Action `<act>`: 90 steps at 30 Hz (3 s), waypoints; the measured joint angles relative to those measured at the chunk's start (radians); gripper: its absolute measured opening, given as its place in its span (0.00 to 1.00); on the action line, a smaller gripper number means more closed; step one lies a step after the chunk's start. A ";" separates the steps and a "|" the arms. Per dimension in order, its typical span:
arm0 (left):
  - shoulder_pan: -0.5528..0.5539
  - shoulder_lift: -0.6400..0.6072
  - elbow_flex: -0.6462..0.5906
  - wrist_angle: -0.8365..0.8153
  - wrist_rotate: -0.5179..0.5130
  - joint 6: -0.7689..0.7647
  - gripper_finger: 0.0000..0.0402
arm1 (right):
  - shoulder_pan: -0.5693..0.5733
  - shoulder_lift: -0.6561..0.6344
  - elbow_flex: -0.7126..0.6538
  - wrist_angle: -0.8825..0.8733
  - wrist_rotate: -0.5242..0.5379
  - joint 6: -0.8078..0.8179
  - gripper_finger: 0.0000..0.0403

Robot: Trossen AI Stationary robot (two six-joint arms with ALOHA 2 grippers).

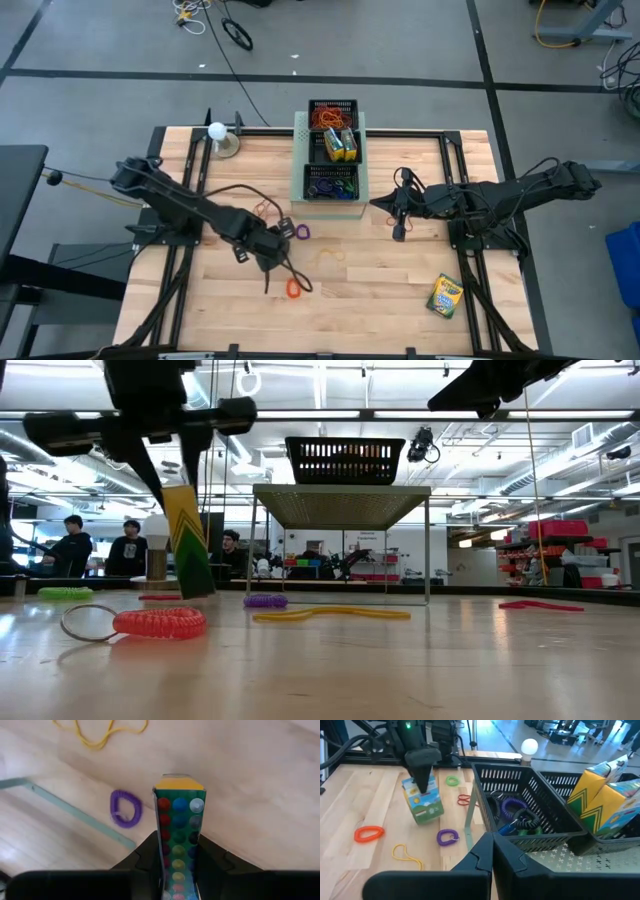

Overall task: Pick & Place Office Desk Supplies
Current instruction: Put the top yellow crayon box into the middle black bin on the shelf

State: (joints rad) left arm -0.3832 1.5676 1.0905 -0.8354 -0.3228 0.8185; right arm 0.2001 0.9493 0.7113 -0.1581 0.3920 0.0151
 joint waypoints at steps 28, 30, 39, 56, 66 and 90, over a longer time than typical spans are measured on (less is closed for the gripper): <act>-0.004 0.050 0.023 0.073 -0.001 -0.168 0.45 | 0.000 0.000 0.000 -0.004 -0.007 0.000 0.02; -0.004 0.050 0.023 0.072 -0.041 -0.186 0.48 | 0.000 0.000 0.000 -0.004 -0.007 0.000 0.02; -0.003 -0.039 0.023 0.047 -0.081 -0.340 0.50 | 0.000 0.000 0.000 -0.004 -0.007 0.000 0.02; -0.097 -0.233 0.023 0.029 -0.137 -1.062 0.32 | 0.000 -0.001 -0.060 0.061 -0.006 -0.004 0.02; -0.177 -0.249 0.023 0.194 -0.230 -1.529 0.03 | 0.000 -0.006 -0.232 0.231 0.006 0.075 0.02; -0.111 0.036 0.297 -0.114 -0.123 -2.489 0.43 | 0.150 -0.034 -0.289 0.150 0.085 0.135 0.02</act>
State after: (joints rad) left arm -0.4944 1.6039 1.3879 -0.9489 -0.4454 -1.6708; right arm 0.3505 0.9157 0.4218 -0.0078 0.4769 0.1502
